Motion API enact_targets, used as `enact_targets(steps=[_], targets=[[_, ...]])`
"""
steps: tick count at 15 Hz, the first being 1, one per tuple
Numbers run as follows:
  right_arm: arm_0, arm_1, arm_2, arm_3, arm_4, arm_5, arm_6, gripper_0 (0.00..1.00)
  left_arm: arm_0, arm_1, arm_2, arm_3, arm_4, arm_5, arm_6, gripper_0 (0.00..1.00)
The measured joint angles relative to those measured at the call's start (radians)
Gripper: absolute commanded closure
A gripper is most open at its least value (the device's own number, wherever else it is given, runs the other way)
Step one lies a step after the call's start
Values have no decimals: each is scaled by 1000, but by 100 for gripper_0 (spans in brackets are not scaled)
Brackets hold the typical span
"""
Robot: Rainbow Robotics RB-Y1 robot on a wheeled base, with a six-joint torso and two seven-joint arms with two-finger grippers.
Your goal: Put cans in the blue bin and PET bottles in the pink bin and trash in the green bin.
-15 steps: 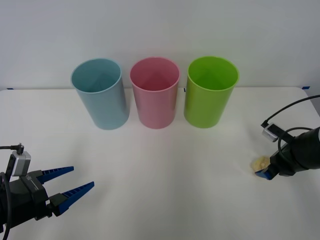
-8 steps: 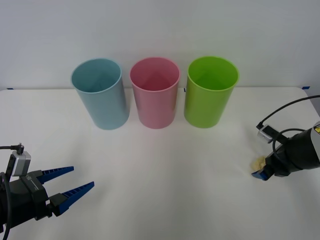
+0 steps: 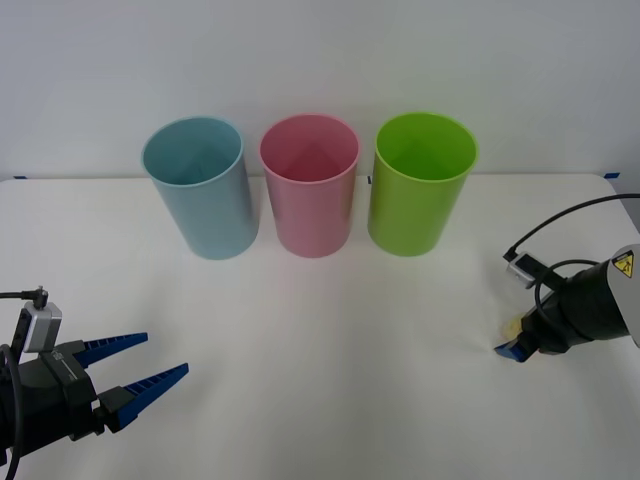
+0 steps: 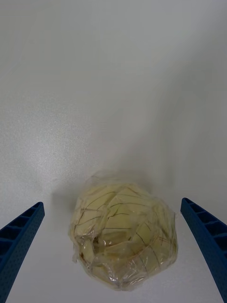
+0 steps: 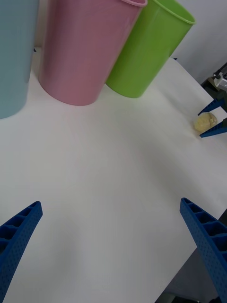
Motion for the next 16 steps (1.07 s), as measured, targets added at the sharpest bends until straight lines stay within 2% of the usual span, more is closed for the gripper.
enact_targets(steps=[5, 6, 7, 8, 16], targets=[[0, 8, 7, 0, 14, 1, -12, 0, 0, 0, 0, 0, 0, 0, 0, 0], [-1, 12, 7, 0, 20, 1, -14, 22, 0, 0, 0, 0, 0, 0, 0, 0], [-1, 17, 7, 0, 27, 2, -16, 82, 0, 0, 0, 0, 0, 0, 0, 0], [-2, 22, 8, 0, 34, 4, -15, 100, 0, 0, 0, 0, 0, 0, 0, 0], [-3, 35, 9, 0, 91, 32, 8, 100, 0, 0, 0, 0, 0, 0, 0, 0]])
